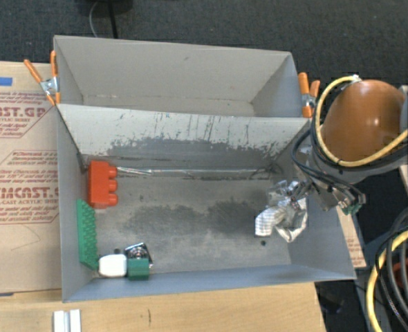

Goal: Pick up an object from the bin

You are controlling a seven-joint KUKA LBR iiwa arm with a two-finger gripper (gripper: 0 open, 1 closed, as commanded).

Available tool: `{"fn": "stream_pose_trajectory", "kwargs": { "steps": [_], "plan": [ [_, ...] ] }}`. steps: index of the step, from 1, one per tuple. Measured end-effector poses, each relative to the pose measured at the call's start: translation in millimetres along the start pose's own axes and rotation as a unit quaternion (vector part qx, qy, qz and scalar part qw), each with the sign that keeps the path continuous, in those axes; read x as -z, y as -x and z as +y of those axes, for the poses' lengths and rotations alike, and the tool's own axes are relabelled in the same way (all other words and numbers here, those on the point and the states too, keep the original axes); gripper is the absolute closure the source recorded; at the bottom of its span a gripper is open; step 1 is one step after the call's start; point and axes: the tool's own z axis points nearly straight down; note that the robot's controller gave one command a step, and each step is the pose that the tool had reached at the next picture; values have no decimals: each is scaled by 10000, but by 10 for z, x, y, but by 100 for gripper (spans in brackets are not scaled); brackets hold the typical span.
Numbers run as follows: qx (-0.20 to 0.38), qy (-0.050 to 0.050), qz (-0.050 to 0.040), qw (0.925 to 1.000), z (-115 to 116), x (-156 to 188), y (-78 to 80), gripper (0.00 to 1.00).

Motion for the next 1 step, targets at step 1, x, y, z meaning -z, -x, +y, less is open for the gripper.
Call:
{"fn": "stream_pose_trajectory", "kwargs": {
  "steps": [1],
  "plan": [
    [0,1,0,10000,0,-1,0,100]
  ]
}}
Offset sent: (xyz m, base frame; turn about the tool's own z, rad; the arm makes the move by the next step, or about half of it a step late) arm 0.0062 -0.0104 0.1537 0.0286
